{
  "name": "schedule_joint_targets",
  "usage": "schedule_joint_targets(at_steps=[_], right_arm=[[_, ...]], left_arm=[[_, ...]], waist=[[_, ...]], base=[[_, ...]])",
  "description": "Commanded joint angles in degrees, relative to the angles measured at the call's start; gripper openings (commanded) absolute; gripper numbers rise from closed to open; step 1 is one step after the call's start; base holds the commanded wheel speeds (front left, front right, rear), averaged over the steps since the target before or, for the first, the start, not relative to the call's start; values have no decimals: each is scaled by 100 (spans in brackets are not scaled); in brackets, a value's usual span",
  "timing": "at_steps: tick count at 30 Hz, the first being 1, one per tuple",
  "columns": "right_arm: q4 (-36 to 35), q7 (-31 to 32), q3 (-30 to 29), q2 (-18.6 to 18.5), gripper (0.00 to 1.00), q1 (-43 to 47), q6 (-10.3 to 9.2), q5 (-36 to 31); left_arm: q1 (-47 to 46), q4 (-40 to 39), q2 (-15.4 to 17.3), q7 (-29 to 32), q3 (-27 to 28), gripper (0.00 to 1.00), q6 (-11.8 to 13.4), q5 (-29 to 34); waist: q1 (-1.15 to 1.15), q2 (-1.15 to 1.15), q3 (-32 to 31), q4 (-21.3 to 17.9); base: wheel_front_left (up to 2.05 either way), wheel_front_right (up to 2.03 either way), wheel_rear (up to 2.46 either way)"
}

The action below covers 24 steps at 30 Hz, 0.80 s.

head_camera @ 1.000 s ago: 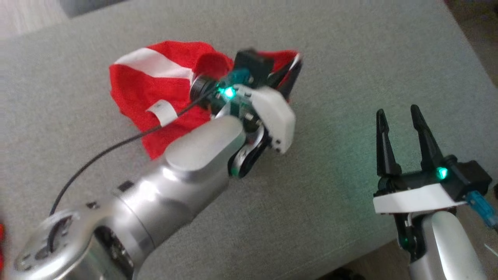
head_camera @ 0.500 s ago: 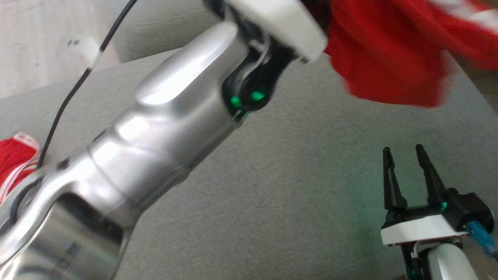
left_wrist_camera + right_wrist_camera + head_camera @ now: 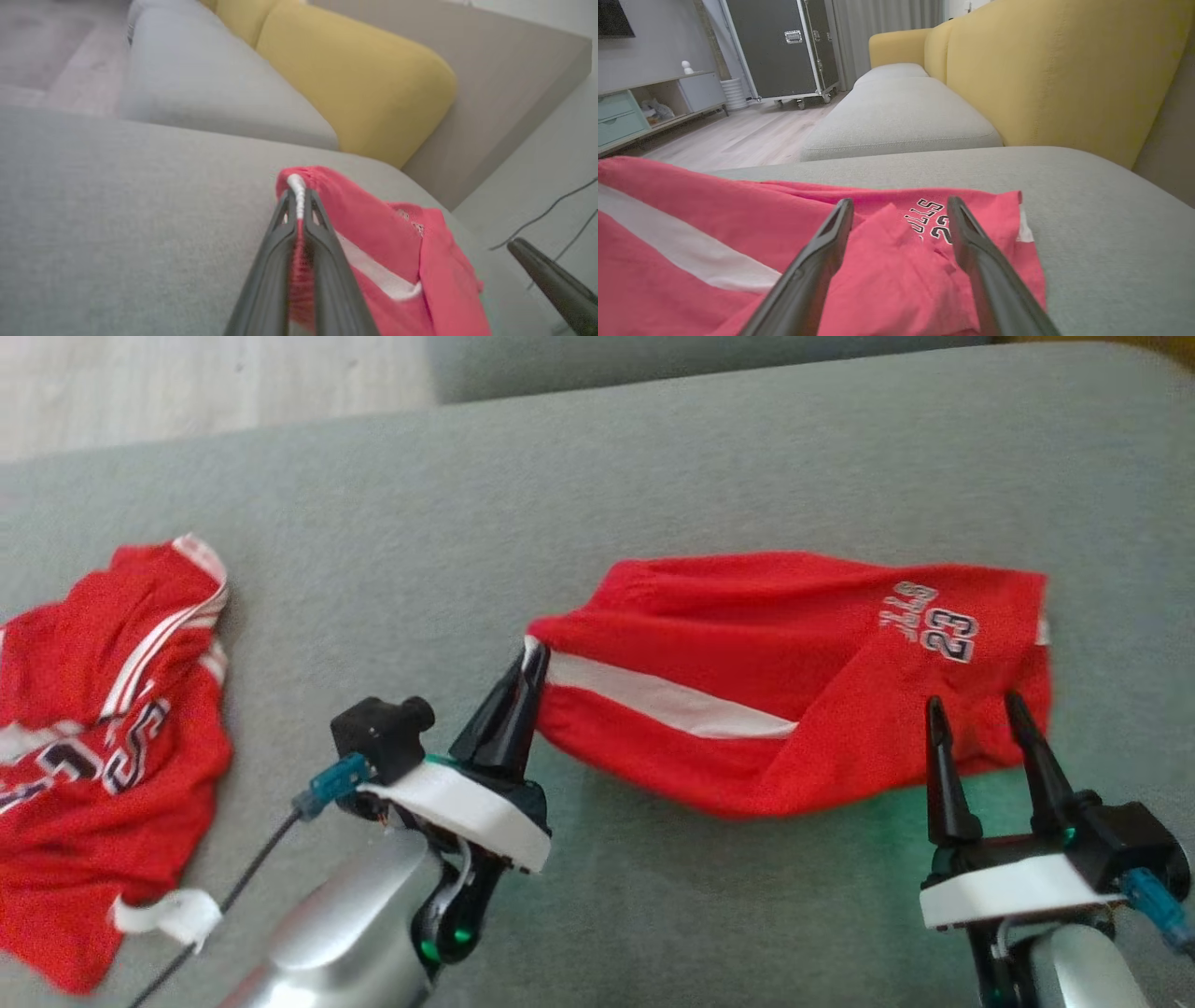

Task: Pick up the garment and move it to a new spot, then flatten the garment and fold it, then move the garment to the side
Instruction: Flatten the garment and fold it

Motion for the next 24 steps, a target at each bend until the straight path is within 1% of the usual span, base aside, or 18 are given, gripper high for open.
schedule_joint_targets(at_steps=[1,3,5,7,10,11,13,19,23,24], right_arm=[[-138,-31,150,-30,100,-80,43,109],[-113,-31,172,-30,100,-35,43,154],[-96,-31,177,-30,100,22,43,238],[-44,-31,226,-108,100,67,43,388],[95,-31,523,-372,100,20,43,711],[95,-31,523,-372,100,20,43,711],[267,-31,755,-576,100,-97,43,984],[789,8,1728,-1465,100,-889,43,1492],[1031,55,2125,-1913,100,-1434,43,1706],[1197,203,2273,-2071,100,-1599,43,1821]], left_arm=[[-1,-217,-105,-67,599,0,-63,411],[380,-298,-382,-68,1191,0,-181,918],[679,-353,-635,-68,1625,0,-358,1362],[872,-367,-808,-69,1911,0,-490,1766],[1033,-383,-972,-69,2206,0,-605,2281],[1033,-383,-972,-69,2206,0,-605,2281],[1089,-383,-1043,-69,2321,0,-651,2543],[1092,-311,-1146,-69,2386,0,-711,2941],[1036,-321,-1169,-69,2231,0,-718,3005],[1005,-333,-1175,-70,2157,0,-719,2986]], waist=[[0,0,224,309],[0,0,262,443],[0,0,293,540],[0,0,321,608],[0,0,340,652],[0,0,340,652],[0,0,353,680],[0,0,406,724],[0,0,428,799],[0,0,425,864]], base=[[0,0,0],[0,0,0],[0,0,0],[0,0,0],[0,0,0],[0,0,0],[0,0,0],[0,0,0],[0,0,0],[0,0,0]])
